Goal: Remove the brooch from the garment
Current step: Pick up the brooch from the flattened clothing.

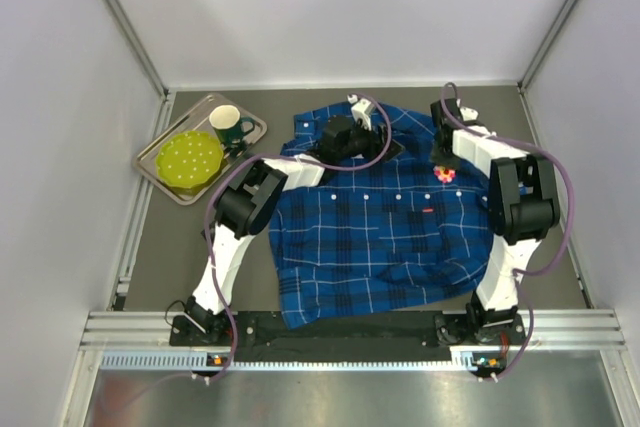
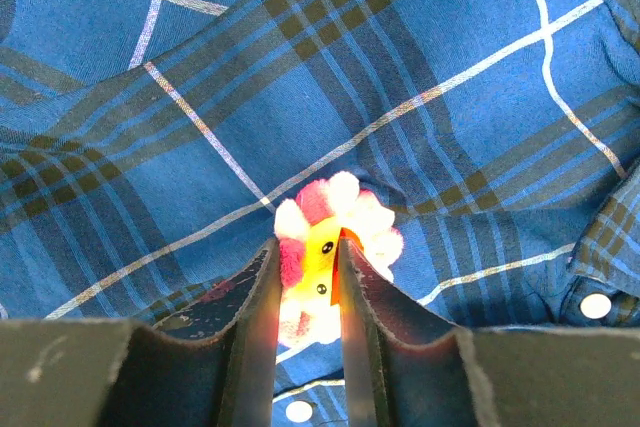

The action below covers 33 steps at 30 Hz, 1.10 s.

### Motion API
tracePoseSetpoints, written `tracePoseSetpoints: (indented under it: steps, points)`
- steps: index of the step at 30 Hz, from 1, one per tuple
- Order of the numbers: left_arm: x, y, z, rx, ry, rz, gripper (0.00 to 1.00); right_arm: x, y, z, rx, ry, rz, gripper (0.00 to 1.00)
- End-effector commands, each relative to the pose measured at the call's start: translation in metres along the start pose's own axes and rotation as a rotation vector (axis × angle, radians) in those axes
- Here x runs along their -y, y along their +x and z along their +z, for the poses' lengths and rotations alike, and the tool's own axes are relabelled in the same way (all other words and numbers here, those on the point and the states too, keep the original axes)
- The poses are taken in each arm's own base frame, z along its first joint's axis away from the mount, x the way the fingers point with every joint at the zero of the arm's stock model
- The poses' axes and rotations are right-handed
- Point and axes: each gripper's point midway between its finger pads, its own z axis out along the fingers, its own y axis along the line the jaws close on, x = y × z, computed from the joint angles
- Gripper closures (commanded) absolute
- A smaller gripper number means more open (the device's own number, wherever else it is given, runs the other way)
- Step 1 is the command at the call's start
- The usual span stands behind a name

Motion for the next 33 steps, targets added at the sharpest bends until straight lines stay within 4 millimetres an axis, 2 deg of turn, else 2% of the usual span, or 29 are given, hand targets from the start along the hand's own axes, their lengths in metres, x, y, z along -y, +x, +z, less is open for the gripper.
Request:
tracePoseSetpoints:
  steps: [1,2,3,5,6,7,8,10,17,18,19,21,24,25,27,28,29,30,31,33]
  points:
    - [0.022,-0.02,0.007,0.032,0.078,0.033,0.3,-0.012,-0.017,-0.003,0.054,-0.076,0.007,0.76]
    - [0.024,-0.019,0.008,0.026,0.089,0.032,0.3,-0.013,-0.011,-0.001,0.043,-0.1,0.003,0.78]
    - [0.023,-0.018,0.01,0.021,0.092,0.029,0.3,-0.011,-0.019,0.0,0.069,-0.122,0.023,0.81]
    - [0.026,-0.013,0.012,0.003,0.112,0.012,0.3,-0.01,-0.014,-0.001,0.064,-0.173,0.028,0.94]
    - [0.027,-0.014,0.013,0.0,0.121,0.007,0.3,-0.011,-0.019,0.0,0.088,-0.194,0.036,0.97]
    - [0.029,-0.012,0.014,-0.003,0.132,-0.005,0.3,-0.004,-0.016,0.002,0.081,-0.205,0.052,1.0]
    - [0.032,-0.012,0.015,-0.003,0.145,-0.009,0.3,-0.006,-0.021,-0.003,0.095,-0.247,0.068,1.0]
    - [0.033,-0.013,0.017,-0.001,0.153,-0.017,0.3,0.0,-0.024,-0.002,0.104,-0.277,0.109,1.0]
    - [0.044,-0.004,0.026,-0.02,0.201,-0.052,0.29,-0.026,-0.026,-0.011,0.086,-0.517,0.148,1.0]
    - [0.045,-0.003,0.029,-0.024,0.214,-0.056,0.29,-0.019,-0.032,-0.01,0.096,-0.525,0.18,1.0]
    - [0.046,-0.003,0.03,-0.026,0.217,-0.066,0.3,-0.017,-0.028,-0.009,0.088,-0.537,0.191,1.0]
    - [0.045,-0.001,0.033,-0.032,0.219,-0.07,0.3,-0.011,-0.036,-0.009,0.111,-0.556,0.214,1.0]
    - [0.047,0.0,0.035,-0.043,0.227,-0.076,0.32,-0.003,-0.032,-0.007,0.103,-0.532,0.205,1.0]
    - [0.048,0.002,0.035,-0.047,0.228,-0.077,0.33,-0.002,-0.037,-0.011,0.119,-0.534,0.198,1.0]
    - [0.049,0.001,0.034,-0.045,0.229,-0.072,0.34,0.004,-0.025,-0.015,0.069,-0.493,0.182,1.0]
    - [0.048,0.0,0.034,-0.044,0.222,-0.061,0.35,0.008,-0.034,-0.023,0.1,-0.462,0.183,0.93]
    - [0.05,-0.004,0.032,-0.041,0.219,-0.049,0.35,0.012,-0.034,-0.025,0.096,-0.422,0.18,0.89]
    - [0.048,-0.003,0.031,-0.043,0.206,-0.04,0.35,0.019,-0.023,-0.027,0.052,-0.365,0.17,0.84]
    - [0.046,-0.003,0.03,-0.045,0.197,-0.016,0.35,0.021,-0.035,-0.033,0.077,-0.313,0.16,0.76]
    - [0.041,-0.002,0.028,-0.053,0.168,0.0,0.36,0.026,-0.039,-0.034,0.071,-0.258,0.149,0.73]
